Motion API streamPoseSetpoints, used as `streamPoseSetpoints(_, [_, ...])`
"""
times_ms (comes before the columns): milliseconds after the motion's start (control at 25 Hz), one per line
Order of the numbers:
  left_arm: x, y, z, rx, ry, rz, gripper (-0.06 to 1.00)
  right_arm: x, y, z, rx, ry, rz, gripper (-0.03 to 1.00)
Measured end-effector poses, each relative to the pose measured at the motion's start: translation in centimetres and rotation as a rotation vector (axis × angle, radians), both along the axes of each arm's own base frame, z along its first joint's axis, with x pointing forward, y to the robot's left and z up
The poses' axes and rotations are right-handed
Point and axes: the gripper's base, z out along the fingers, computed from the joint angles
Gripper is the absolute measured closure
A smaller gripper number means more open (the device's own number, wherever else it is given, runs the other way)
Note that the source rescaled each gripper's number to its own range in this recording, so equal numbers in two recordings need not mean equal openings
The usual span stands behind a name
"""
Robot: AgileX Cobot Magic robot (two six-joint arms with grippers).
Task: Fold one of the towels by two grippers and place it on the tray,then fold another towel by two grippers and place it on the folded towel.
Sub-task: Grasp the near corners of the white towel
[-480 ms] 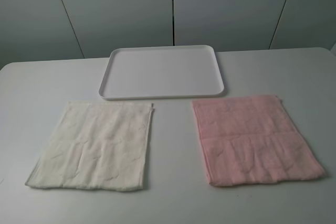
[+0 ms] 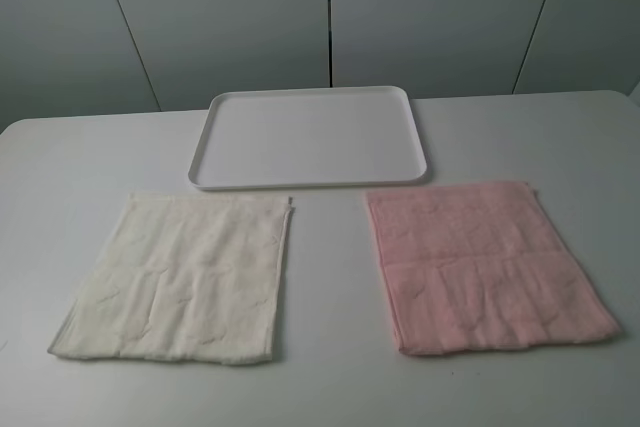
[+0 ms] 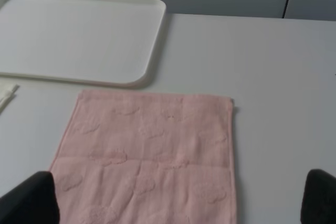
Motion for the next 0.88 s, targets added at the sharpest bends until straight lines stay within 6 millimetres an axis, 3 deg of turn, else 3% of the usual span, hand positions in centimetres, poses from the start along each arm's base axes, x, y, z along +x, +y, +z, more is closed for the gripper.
streamPoseSetpoints(880, [0.00, 0.00, 0.00, 0.000, 0.000, 0.000, -0.02, 0.00, 0.00, 0.00, 0.000, 0.000, 0.000, -0.03])
